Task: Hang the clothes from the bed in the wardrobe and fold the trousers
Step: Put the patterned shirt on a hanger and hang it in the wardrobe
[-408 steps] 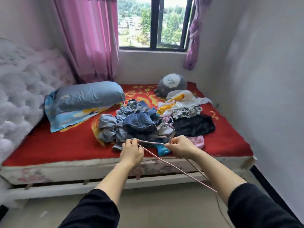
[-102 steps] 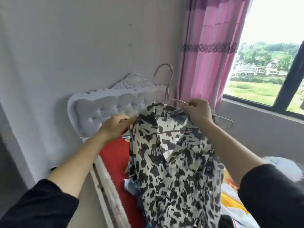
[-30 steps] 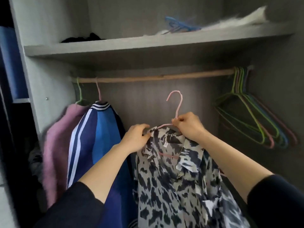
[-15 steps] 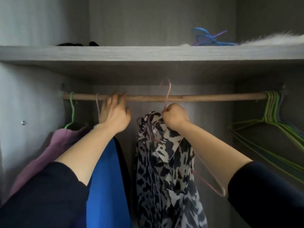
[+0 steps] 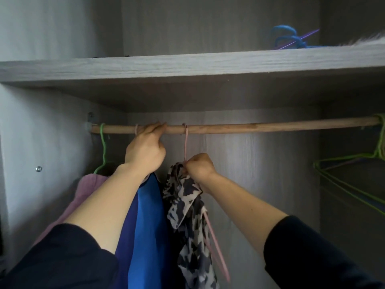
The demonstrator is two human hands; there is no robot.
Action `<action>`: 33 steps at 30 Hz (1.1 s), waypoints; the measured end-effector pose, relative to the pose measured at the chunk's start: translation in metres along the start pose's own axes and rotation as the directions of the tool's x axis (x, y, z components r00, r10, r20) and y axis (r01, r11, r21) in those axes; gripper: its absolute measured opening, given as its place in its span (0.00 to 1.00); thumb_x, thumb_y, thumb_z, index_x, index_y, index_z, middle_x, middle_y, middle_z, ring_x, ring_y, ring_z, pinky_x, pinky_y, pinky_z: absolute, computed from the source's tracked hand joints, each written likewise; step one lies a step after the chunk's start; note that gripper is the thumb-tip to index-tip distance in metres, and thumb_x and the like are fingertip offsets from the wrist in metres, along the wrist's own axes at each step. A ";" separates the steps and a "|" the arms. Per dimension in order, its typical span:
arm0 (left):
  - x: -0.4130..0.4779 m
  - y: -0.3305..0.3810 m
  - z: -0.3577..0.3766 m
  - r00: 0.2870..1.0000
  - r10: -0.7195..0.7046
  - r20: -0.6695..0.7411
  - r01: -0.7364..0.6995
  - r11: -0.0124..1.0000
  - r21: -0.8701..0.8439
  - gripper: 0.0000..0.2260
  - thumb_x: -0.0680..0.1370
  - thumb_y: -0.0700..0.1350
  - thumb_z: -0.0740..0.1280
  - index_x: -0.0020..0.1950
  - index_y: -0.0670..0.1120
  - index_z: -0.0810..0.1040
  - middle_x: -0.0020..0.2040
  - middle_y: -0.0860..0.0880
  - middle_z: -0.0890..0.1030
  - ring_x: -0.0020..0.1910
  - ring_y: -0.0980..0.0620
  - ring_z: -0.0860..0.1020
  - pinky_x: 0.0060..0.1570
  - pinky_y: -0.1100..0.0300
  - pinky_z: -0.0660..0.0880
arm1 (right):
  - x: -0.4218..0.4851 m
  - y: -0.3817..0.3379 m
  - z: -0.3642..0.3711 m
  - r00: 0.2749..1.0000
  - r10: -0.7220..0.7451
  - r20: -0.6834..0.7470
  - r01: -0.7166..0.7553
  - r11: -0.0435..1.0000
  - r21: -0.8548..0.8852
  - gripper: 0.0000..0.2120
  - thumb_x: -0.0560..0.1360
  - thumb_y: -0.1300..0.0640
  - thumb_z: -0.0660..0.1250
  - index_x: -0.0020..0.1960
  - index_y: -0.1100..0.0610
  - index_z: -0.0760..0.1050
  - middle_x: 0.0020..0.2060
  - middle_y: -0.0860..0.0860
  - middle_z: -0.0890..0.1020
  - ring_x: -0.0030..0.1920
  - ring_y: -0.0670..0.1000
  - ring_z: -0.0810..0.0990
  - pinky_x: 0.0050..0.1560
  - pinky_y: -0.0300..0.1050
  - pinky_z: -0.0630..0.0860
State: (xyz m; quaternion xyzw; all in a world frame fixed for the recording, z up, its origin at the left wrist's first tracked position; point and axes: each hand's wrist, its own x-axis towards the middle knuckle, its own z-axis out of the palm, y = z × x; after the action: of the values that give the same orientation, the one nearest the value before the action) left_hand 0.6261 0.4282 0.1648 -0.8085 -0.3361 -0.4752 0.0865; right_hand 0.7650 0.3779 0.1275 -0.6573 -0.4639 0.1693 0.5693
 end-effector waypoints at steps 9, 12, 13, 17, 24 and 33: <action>0.005 -0.002 -0.004 1.000 -0.016 -0.013 0.015 0.999 -0.050 0.24 0.77 0.36 0.57 0.73 0.51 0.68 0.74 0.50 0.67 0.74 0.46 0.61 0.70 0.51 0.63 | 0.006 0.004 0.029 0.989 -0.119 0.084 0.116 0.993 0.036 0.09 0.79 0.55 0.64 0.44 0.58 0.78 0.41 0.54 0.82 0.39 0.50 0.79 0.36 0.37 0.72; 0.006 0.001 -0.009 0.999 -0.034 0.014 0.035 0.999 -0.014 0.23 0.78 0.39 0.57 0.73 0.51 0.68 0.74 0.49 0.67 0.72 0.45 0.63 0.68 0.51 0.64 | 0.002 0.008 0.020 0.987 -0.107 0.119 0.099 0.993 0.068 0.16 0.80 0.50 0.61 0.37 0.55 0.75 0.35 0.53 0.80 0.36 0.51 0.78 0.37 0.42 0.76; 0.006 0.004 -0.011 0.999 -0.045 0.029 0.045 0.999 0.003 0.22 0.79 0.40 0.57 0.73 0.51 0.68 0.73 0.49 0.68 0.72 0.44 0.64 0.68 0.51 0.65 | -0.001 0.011 0.014 0.987 -0.107 0.118 0.099 0.993 0.068 0.16 0.80 0.49 0.60 0.38 0.57 0.76 0.36 0.54 0.81 0.36 0.52 0.79 0.40 0.46 0.78; 0.006 0.025 -0.013 0.987 -0.108 0.122 0.095 0.990 0.108 0.17 0.81 0.47 0.55 0.70 0.50 0.68 0.66 0.42 0.72 0.65 0.41 0.70 0.66 0.45 0.62 | -0.011 0.031 -0.032 0.978 -0.191 0.087 0.203 0.966 -0.161 0.16 0.80 0.52 0.61 0.49 0.64 0.79 0.43 0.57 0.81 0.45 0.56 0.80 0.48 0.50 0.78; -0.003 0.126 0.038 0.987 0.137 0.078 -0.138 0.990 0.014 0.25 0.81 0.47 0.57 0.77 0.50 0.56 0.78 0.44 0.54 0.76 0.43 0.53 0.74 0.51 0.49 | -0.029 0.055 -0.136 0.970 -0.239 -0.043 0.185 0.841 -0.508 0.09 0.75 0.58 0.62 0.49 0.60 0.79 0.45 0.55 0.82 0.44 0.55 0.80 0.42 0.44 0.76; 0.011 0.219 0.114 0.970 0.243 0.024 -0.243 0.970 0.013 0.29 0.79 0.50 0.59 0.78 0.51 0.52 0.76 0.42 0.56 0.77 0.43 0.48 0.72 0.43 0.37 | -0.063 0.089 -0.274 0.917 -0.347 -0.198 -0.054 0.383 -0.922 0.10 0.75 0.55 0.62 0.53 0.59 0.74 0.55 0.58 0.77 0.58 0.60 0.76 0.49 0.50 0.74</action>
State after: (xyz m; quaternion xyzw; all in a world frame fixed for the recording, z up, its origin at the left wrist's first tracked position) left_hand 0.8473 0.3197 0.1530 -0.8481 -0.2393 -0.4493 0.1469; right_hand 0.9754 0.1721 0.1083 -0.8342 -0.4243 -0.2886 0.2019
